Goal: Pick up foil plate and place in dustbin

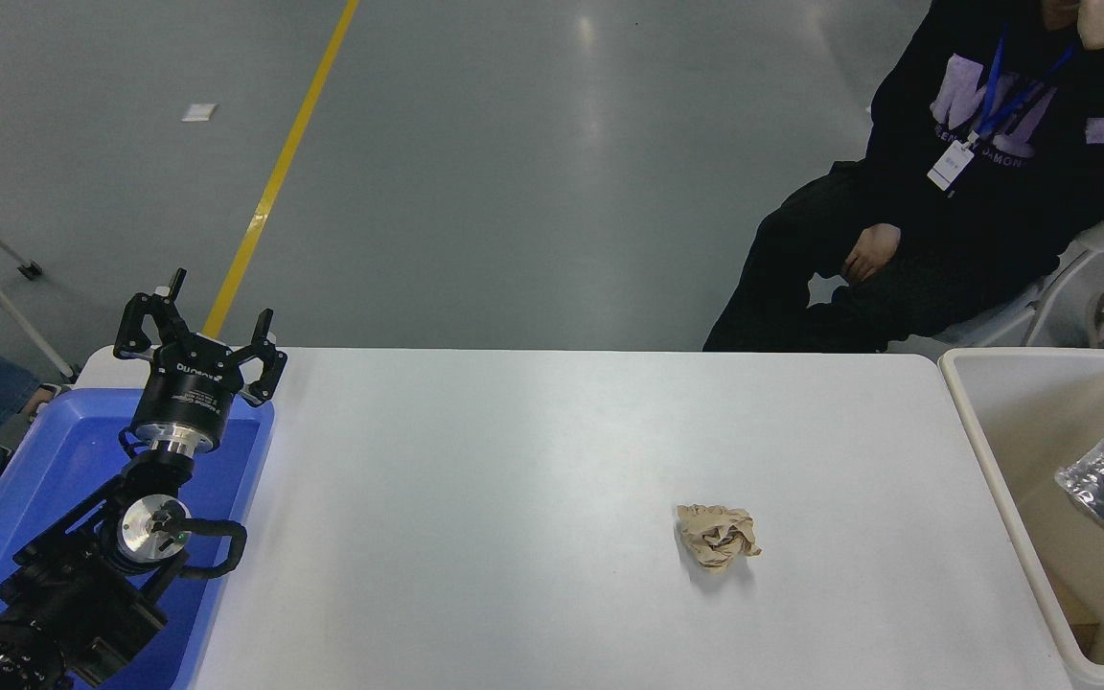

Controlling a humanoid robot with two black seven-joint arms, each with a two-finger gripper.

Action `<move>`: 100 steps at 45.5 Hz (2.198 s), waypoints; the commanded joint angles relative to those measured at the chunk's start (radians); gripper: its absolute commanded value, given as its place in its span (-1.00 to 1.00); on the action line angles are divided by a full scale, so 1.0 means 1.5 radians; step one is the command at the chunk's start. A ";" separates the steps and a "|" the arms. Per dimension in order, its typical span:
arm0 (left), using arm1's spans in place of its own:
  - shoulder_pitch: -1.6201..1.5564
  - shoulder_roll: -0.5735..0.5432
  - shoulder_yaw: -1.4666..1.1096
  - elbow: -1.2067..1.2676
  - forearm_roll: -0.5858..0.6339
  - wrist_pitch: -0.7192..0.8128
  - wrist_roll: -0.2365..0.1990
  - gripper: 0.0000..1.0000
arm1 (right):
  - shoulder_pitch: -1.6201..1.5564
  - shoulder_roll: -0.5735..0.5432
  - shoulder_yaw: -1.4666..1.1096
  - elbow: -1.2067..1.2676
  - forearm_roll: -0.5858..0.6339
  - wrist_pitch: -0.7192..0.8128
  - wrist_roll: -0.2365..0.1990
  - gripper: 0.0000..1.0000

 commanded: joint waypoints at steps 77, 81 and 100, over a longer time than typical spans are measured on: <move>0.001 0.000 0.000 0.000 0.000 0.000 0.001 0.96 | 1.328 -0.060 -0.533 0.892 0.002 0.645 0.007 1.00; 0.002 0.000 0.000 0.000 0.000 0.000 0.001 0.96 | 1.355 -0.037 -0.452 0.908 0.001 0.645 0.004 1.00; 0.000 0.000 0.000 0.000 0.000 0.000 0.001 0.96 | 1.309 0.098 -0.315 0.920 0.011 0.645 0.003 1.00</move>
